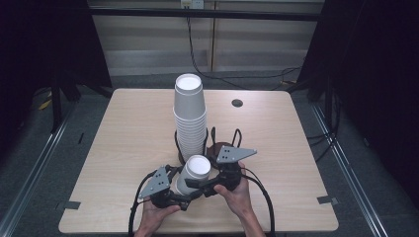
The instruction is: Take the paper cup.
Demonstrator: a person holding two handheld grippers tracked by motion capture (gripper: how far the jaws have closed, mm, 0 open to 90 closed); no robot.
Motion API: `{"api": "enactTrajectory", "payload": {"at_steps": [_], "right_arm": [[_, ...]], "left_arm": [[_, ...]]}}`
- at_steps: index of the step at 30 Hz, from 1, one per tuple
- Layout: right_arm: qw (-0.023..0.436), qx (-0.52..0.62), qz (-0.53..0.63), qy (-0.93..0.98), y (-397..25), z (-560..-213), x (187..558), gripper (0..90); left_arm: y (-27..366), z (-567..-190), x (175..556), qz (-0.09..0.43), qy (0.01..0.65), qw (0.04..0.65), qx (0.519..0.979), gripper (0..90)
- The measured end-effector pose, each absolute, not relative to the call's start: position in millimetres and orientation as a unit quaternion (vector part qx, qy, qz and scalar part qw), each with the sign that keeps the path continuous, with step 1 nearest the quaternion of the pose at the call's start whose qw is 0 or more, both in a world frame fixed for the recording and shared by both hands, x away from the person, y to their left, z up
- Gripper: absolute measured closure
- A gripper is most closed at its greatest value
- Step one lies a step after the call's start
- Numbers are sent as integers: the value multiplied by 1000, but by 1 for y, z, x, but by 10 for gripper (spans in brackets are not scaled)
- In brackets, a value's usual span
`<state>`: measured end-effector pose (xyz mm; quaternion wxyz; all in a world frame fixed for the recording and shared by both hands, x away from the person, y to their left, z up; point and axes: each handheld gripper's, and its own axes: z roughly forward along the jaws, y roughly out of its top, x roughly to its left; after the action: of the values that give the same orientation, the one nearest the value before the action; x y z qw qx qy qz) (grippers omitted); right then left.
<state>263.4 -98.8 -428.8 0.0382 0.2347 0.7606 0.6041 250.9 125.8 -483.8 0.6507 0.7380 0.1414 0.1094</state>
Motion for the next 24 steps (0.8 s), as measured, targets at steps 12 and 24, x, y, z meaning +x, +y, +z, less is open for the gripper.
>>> {"api": "enactTrajectory", "payload": {"at_steps": [12, 24], "right_arm": [[45, 238, 607, 757, -109, -426, 261, 129], [44, 230, 596, 768, -114, -426, 259, 128]], "left_arm": [[140, -480, 256, 113, 153, 621, 760, 173], [146, -470, 261, 111, 153, 586, 788, 179]]}}
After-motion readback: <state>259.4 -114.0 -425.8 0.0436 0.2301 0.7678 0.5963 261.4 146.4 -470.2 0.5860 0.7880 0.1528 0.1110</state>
